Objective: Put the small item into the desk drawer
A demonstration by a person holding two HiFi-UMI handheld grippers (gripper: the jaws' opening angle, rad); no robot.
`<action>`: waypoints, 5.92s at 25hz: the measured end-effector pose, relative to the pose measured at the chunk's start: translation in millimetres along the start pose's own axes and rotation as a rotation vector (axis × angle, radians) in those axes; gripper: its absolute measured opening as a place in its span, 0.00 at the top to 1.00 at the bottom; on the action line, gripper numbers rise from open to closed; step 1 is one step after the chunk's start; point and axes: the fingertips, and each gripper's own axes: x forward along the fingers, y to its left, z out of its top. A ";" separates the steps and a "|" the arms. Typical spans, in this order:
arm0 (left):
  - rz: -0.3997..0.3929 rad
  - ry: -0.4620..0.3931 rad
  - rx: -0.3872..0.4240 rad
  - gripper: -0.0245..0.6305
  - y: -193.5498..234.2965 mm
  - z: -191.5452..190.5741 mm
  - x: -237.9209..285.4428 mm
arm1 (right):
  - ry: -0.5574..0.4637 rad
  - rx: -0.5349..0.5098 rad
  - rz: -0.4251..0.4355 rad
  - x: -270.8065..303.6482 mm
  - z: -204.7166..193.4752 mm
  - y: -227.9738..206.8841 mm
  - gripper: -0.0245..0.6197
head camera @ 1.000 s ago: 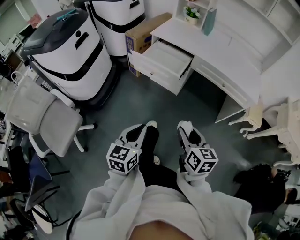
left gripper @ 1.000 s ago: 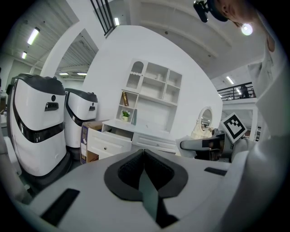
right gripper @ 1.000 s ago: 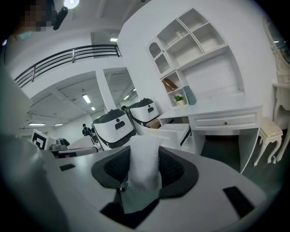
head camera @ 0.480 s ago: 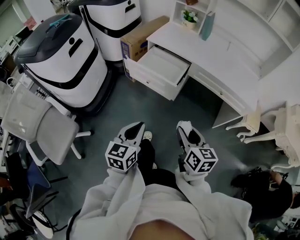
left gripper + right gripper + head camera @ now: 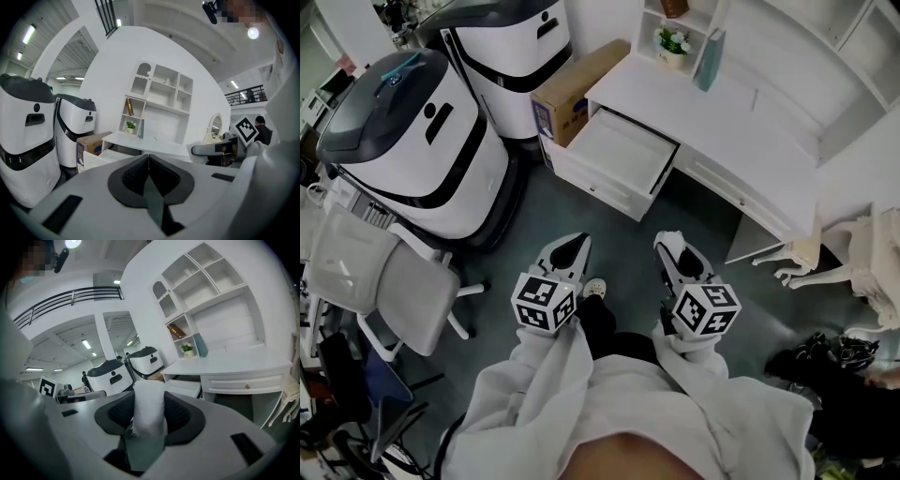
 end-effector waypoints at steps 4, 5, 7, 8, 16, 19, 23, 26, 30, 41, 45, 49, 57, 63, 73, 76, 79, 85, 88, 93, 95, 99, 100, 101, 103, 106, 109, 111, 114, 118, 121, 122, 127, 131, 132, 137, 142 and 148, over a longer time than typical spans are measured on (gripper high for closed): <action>-0.012 -0.005 0.014 0.94 21.3 19.6 23.4 | -0.018 0.000 -0.015 26.6 23.3 -6.5 0.66; -0.013 -0.005 0.016 0.94 26.7 23.3 28.8 | -0.020 0.000 -0.017 33.4 27.9 -7.9 0.66; -0.016 -0.001 0.016 0.94 38.0 29.0 39.1 | -0.020 0.001 -0.021 47.5 34.2 -10.6 0.66; -0.019 -0.001 0.016 0.94 43.8 31.4 43.8 | -0.018 0.002 -0.022 54.9 36.3 -11.3 0.66; -0.023 0.003 0.017 0.94 93.4 44.3 83.3 | -0.018 0.005 -0.019 116.5 53.9 -18.7 0.66; -0.023 -0.003 0.020 0.94 108.6 51.1 94.3 | -0.022 0.000 -0.017 135.0 61.8 -20.0 0.66; -0.032 0.014 0.022 0.94 120.5 48.0 103.5 | -0.016 0.019 -0.027 152.2 58.6 -24.3 0.66; -0.045 0.033 0.021 0.94 125.2 42.3 105.6 | -0.009 0.043 -0.051 156.1 52.0 -30.1 0.66; -0.061 0.049 0.011 0.94 124.1 37.3 110.1 | 0.000 0.046 -0.068 154.1 49.0 -34.0 0.66; -0.068 0.119 -0.007 0.94 115.6 16.5 132.0 | 0.039 0.095 -0.113 154.9 41.7 -74.8 0.66; -0.043 0.126 -0.009 0.94 122.4 26.0 155.4 | 0.068 0.087 -0.082 174.7 53.6 -85.9 0.66; -0.013 0.126 -0.026 0.94 131.1 33.2 178.0 | 0.115 0.079 -0.054 196.9 62.0 -101.8 0.66; 0.068 0.153 -0.088 0.94 156.7 30.0 212.0 | 0.203 0.038 -0.006 250.7 73.2 -126.9 0.66; 0.116 0.182 -0.129 0.94 172.1 22.0 227.9 | 0.293 0.007 0.044 287.5 63.7 -132.2 0.66; 0.181 0.221 -0.190 0.94 197.5 7.4 244.1 | 0.446 -0.099 0.118 354.3 39.7 -141.3 0.66; 0.209 0.229 -0.211 0.94 202.4 3.0 244.0 | 0.482 -0.131 0.164 377.0 30.7 -133.7 0.66; 0.240 0.233 -0.230 0.94 208.0 -1.5 242.1 | 0.522 -0.174 0.204 399.6 17.8 -126.7 0.66; 0.307 0.234 -0.251 0.94 221.5 -6.4 231.3 | 0.592 -0.217 0.250 441.9 -8.3 -116.9 0.66; 0.341 0.240 -0.266 0.94 225.7 -10.9 221.5 | 0.629 -0.229 0.269 463.1 -22.3 -111.9 0.66; 0.383 0.264 -0.297 0.94 231.0 -23.4 207.7 | 0.684 -0.300 0.279 495.7 -56.3 -113.8 0.66; 0.396 0.271 -0.310 0.94 231.8 -27.0 203.6 | 0.713 -0.305 0.276 504.3 -73.2 -117.9 0.66; 0.411 0.284 -0.328 0.94 232.7 -33.5 197.7 | 0.747 -0.337 0.262 518.2 -98.7 -126.1 0.66; 0.416 0.288 -0.333 0.94 233.9 -35.4 195.9 | 0.749 -0.349 0.264 522.3 -103.1 -126.7 0.66; 0.420 0.292 -0.338 0.94 235.1 -37.2 194.1 | 0.752 -0.362 0.267 526.5 -106.9 -126.9 0.66; 0.429 0.300 -0.348 0.94 236.7 -40.2 191.1 | 0.763 -0.394 0.271 534.1 -113.3 -127.8 0.66; 0.434 0.306 -0.360 0.94 236.7 -43.4 190.2 | 0.779 -0.441 0.275 545.3 -121.0 -130.1 0.66; 0.436 0.314 -0.374 0.94 235.5 -47.7 189.8 | 0.808 -0.480 0.273 552.4 -131.6 -131.4 0.66; 0.438 0.321 -0.380 0.94 235.6 -49.8 189.3 | 0.829 -0.495 0.272 555.0 -139.6 -132.0 0.66; 0.436 0.329 -0.382 0.94 235.9 -51.3 189.1 | 0.844 -0.496 0.261 557.4 -148.3 -134.2 0.66; 0.433 0.333 -0.385 0.94 236.2 -54.5 184.2 | 0.815 -0.468 0.237 559.4 -149.0 -134.1 0.66; 0.435 0.332 -0.390 0.94 236.9 -55.8 181.4 | 0.802 -0.497 0.247 560.5 -148.8 -132.3 0.66; 0.435 0.328 -0.392 0.94 236.6 -55.6 180.6 | 0.802 -0.512 0.257 559.8 -149.1 -131.7 0.66; 0.423 0.292 -0.384 0.94 236.6 -50.9 176.5 | 0.795 -0.530 0.269 551.0 -143.4 -135.6 0.50; 0.393 0.276 -0.361 0.94 232.3 -45.9 174.8 | 0.769 -0.498 0.248 531.8 -131.5 -141.1 0.49; 0.383 0.272 -0.353 0.94 230.2 -44.2 175.4 | 0.769 -0.488 0.245 525.9 -129.1 -142.2 0.49; 0.328 0.249 -0.307 0.94 221.4 -34.5 175.9 | 0.769 -0.444 0.234 494.3 -119.8 -141.2 0.49; 0.295 0.218 -0.277 0.94 212.3 -22.2 171.0 | 0.767 -0.422 0.225 448.6 -107.0 -141.9 0.49; 0.253 0.195 -0.242 0.94 202.9 -10.1 164.0 | 0.683 -0.372 0.182 405.2 -70.0 -144.0 0.49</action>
